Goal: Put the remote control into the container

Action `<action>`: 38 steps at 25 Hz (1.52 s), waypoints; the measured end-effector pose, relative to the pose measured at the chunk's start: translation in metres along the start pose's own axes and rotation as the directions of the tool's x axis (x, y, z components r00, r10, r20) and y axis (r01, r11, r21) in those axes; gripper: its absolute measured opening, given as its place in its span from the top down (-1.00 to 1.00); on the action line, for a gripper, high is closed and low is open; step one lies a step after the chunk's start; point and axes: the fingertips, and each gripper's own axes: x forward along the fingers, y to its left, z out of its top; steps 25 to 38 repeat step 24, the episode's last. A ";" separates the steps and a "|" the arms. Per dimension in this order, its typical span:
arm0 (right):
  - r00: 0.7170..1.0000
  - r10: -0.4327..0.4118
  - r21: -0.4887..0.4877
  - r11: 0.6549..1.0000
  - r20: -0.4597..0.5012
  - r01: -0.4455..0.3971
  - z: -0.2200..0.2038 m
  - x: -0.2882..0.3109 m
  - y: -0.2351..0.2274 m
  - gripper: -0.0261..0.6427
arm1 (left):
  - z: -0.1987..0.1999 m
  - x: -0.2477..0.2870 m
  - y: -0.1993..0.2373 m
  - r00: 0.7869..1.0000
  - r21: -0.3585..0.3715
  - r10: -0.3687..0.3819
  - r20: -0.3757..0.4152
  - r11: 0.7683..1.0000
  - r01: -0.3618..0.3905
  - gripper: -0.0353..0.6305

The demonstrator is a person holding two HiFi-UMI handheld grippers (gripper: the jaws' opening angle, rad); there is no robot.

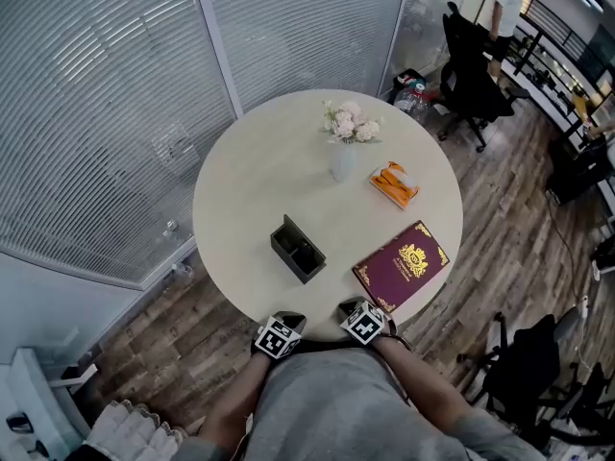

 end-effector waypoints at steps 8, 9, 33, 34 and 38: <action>1.000 0.008 0.012 1.000 -0.001 -0.008 0.001 -0.001 -0.002 0.87 | 0.002 0.000 -0.001 1.000 0.003 0.001 0.005 1.000 -0.001 0.89; 1.000 0.009 0.013 1.000 -0.001 -0.009 0.001 -0.001 -0.002 0.87 | 0.002 0.000 -0.001 1.000 0.003 0.003 0.006 1.000 -0.003 0.89; 1.000 0.022 0.001 1.000 -0.006 -0.022 -0.001 0.000 -0.001 0.87 | 0.002 0.000 0.000 1.000 0.001 0.021 0.011 1.000 -0.021 0.89; 1.000 0.022 0.001 1.000 -0.006 -0.022 -0.001 0.000 -0.001 0.87 | 0.002 0.000 0.000 1.000 0.001 0.021 0.011 1.000 -0.021 0.89; 1.000 0.022 0.001 1.000 -0.006 -0.022 -0.001 0.000 -0.001 0.87 | 0.002 0.000 0.000 1.000 0.001 0.021 0.011 1.000 -0.021 0.89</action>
